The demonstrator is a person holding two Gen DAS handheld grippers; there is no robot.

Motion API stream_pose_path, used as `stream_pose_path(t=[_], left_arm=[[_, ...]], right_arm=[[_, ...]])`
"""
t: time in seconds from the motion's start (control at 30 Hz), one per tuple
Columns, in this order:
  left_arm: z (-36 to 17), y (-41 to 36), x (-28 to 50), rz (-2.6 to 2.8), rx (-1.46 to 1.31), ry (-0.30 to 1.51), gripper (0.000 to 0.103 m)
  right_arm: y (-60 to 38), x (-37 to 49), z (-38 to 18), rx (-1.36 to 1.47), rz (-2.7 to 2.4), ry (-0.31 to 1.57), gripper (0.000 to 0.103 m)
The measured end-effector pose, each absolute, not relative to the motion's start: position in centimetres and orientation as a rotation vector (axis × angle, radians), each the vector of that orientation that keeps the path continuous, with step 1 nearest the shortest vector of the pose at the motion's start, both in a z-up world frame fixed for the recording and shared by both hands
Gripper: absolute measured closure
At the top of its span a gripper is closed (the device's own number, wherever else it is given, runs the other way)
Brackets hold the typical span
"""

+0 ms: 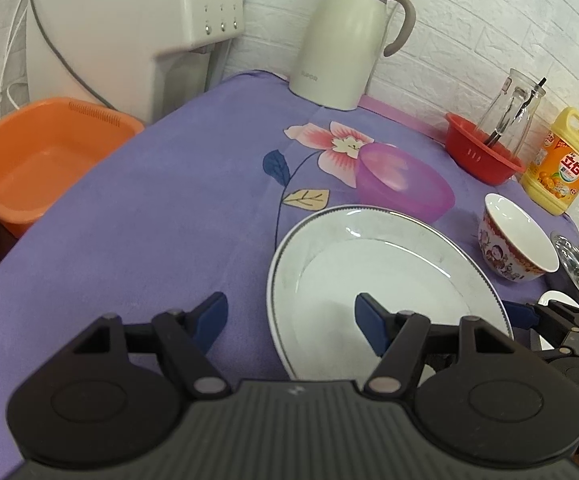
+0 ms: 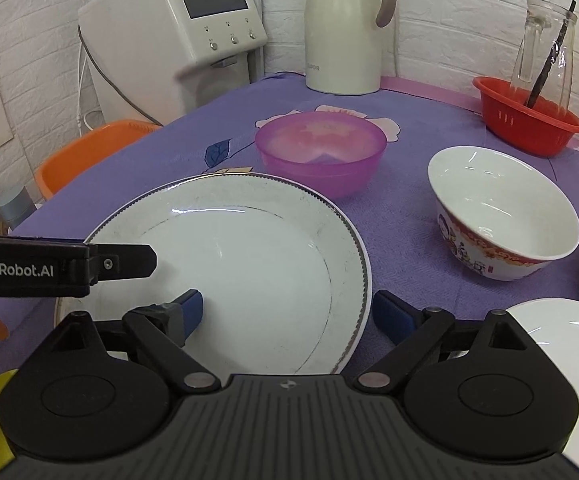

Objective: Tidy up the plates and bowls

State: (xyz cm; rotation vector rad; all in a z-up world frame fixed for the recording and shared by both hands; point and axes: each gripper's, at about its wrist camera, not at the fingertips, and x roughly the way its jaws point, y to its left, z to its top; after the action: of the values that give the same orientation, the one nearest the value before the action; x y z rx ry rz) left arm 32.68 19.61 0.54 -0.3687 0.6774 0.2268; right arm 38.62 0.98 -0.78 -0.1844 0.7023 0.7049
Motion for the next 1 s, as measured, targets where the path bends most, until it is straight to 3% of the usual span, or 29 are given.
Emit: stream_pose_path(t=[0.3,0.4,0.43,0.47,1.0], left_arm=[[0.3,18.4,33.3,0.225,-0.298,0.679,0.036],[0.3,18.0,33.5,0.225,-0.264,0.680,0.040],[0.3,17.8,33.6,0.219,-0.251,0.680,0.053],[0.3,17.7,33.7,0.211,-0.239,0.683,0.057],[0.8,17.4,33.9,0.232,-0.246,0.669,0.057]], right_arm=[[1.1,38.4,-0.9,-0.192,0.722,0.695,0.000],[1.1,38.4,-0.9,-0.198,0.728,0.698,0.000],[1.1,38.4,-0.9,-0.201,0.732,0.700,0.000],[1.1,38.4,-0.9,-0.205,0.735,0.702,0.000],[0.8,38.2,-0.5,-0.135,0.717,0.705,0.000]])
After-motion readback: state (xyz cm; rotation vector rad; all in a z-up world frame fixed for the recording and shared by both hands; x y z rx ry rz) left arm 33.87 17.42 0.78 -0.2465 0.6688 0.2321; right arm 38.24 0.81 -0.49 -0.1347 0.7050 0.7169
